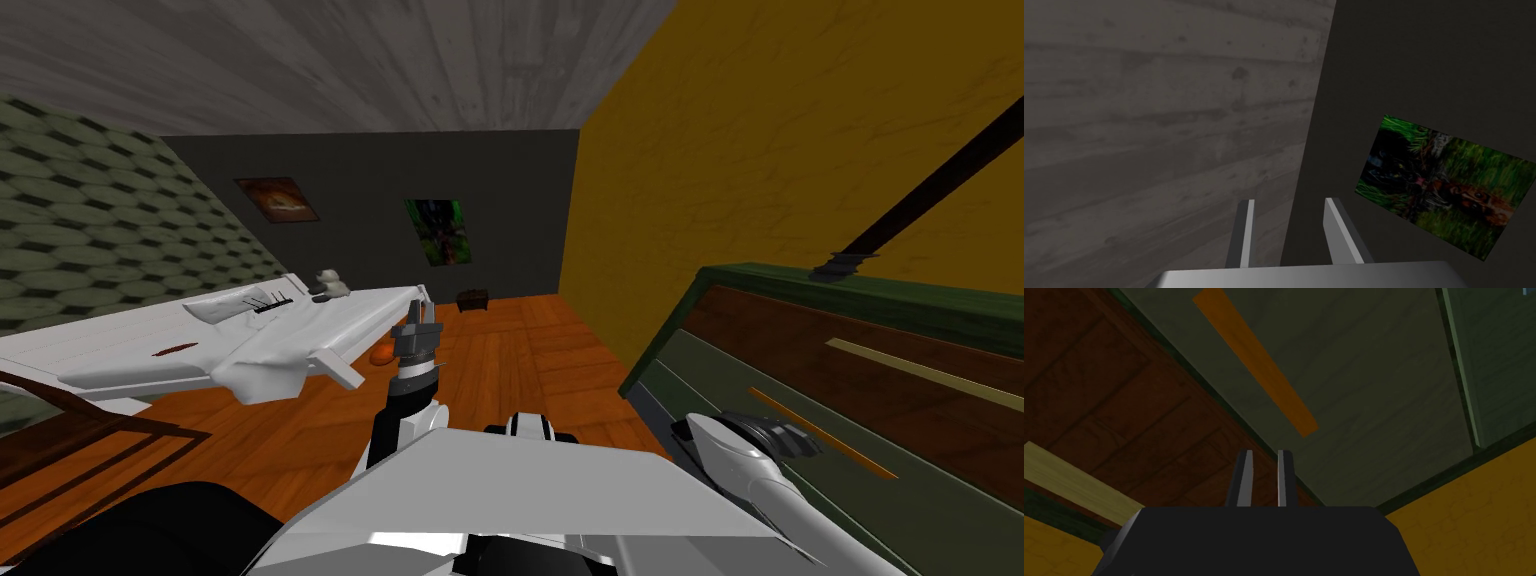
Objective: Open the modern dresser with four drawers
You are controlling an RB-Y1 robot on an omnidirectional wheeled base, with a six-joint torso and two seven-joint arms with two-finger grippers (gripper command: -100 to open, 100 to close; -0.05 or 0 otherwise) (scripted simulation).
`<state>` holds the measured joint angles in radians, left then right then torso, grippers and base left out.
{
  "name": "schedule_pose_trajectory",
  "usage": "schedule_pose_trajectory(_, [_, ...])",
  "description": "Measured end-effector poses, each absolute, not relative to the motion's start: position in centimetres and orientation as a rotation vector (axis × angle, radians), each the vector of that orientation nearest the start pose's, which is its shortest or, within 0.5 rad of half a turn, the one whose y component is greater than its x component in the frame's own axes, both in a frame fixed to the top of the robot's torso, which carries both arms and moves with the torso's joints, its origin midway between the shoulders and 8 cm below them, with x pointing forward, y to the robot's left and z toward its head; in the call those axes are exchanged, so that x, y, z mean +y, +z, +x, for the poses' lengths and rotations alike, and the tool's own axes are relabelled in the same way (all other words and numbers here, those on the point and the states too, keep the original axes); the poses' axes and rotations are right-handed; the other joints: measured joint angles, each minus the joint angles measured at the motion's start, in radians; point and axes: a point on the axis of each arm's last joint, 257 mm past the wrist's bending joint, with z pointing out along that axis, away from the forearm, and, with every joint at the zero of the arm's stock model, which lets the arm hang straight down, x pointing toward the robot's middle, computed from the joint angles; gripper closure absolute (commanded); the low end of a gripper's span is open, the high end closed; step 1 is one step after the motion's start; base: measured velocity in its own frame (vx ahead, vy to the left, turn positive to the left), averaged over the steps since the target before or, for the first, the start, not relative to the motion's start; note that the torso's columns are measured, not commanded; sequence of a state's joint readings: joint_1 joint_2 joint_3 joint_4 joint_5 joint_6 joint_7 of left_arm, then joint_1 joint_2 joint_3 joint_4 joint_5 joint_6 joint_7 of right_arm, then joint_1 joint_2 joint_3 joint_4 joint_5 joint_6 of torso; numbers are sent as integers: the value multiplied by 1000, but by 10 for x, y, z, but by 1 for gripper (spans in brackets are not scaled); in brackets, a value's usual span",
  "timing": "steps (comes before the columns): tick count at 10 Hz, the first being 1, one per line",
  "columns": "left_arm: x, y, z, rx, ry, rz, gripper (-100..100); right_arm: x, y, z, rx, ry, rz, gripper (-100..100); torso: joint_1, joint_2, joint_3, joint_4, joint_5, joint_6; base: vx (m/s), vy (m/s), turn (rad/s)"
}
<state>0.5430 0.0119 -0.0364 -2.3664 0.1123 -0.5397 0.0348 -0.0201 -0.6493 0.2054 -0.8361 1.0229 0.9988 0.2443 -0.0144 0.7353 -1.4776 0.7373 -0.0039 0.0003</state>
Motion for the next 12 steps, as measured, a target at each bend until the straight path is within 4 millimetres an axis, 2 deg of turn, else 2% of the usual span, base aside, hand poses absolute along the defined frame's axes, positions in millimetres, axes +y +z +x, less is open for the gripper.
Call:
schedule_pose_trajectory(5, [281,55,316,481,-1447,-666,0,-717,-349,270,1972,-1594,362,-100,21,4,2,1,6,0,26,-150,3])
schedule_pose_trajectory(6, [281,55,316,481,-1447,-666,0,-717,-351,269,1976,-1593,364,-100,18,3,2,1,5,0,13,-64,8])
schedule_pose_trajectory(7, [281,55,316,481,-1447,-666,0,-718,-351,269,1976,-1592,365,100,18,3,2,1,5,0,2,-10,0])
schedule_pose_trajectory(10, [280,55,316,481,-1447,-666,0,-720,-346,271,1967,-1602,366,100,16,1,2,-1,-1,-3,-47,157,-8])
schedule_pose_trajectory(12, [280,55,316,481,-1447,-666,0,-716,-350,273,1977,-1588,364,100,14,2,1,0,4,0,-34,196,-9])
